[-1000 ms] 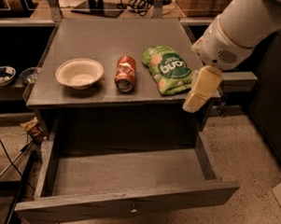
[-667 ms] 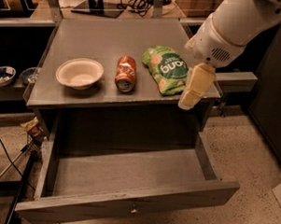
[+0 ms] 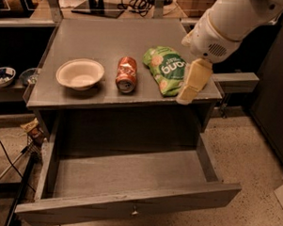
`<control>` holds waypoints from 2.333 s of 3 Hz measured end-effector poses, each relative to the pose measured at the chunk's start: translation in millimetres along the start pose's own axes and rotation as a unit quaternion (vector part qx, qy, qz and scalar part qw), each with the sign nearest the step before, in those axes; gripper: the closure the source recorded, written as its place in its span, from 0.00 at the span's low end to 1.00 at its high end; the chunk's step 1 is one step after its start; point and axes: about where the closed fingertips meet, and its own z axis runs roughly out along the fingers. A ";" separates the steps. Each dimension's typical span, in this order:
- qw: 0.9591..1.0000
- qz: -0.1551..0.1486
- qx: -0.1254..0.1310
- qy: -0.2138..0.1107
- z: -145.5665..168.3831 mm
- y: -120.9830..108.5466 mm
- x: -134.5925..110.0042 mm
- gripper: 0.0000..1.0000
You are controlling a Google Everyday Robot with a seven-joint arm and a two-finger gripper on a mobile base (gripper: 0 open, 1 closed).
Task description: Place coke can into top drawer
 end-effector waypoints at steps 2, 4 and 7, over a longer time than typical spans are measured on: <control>0.999 -0.038 -0.007 -0.016 22.9 -30.8 -19.5 0.00; 0.999 -0.050 -0.005 -0.016 23.7 -41.2 -27.5 0.00; 0.991 -0.112 -0.037 -0.063 72.9 -83.0 -87.7 0.00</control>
Offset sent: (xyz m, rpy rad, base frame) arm 0.0543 0.0331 -0.0079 0.0133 -0.0215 0.1294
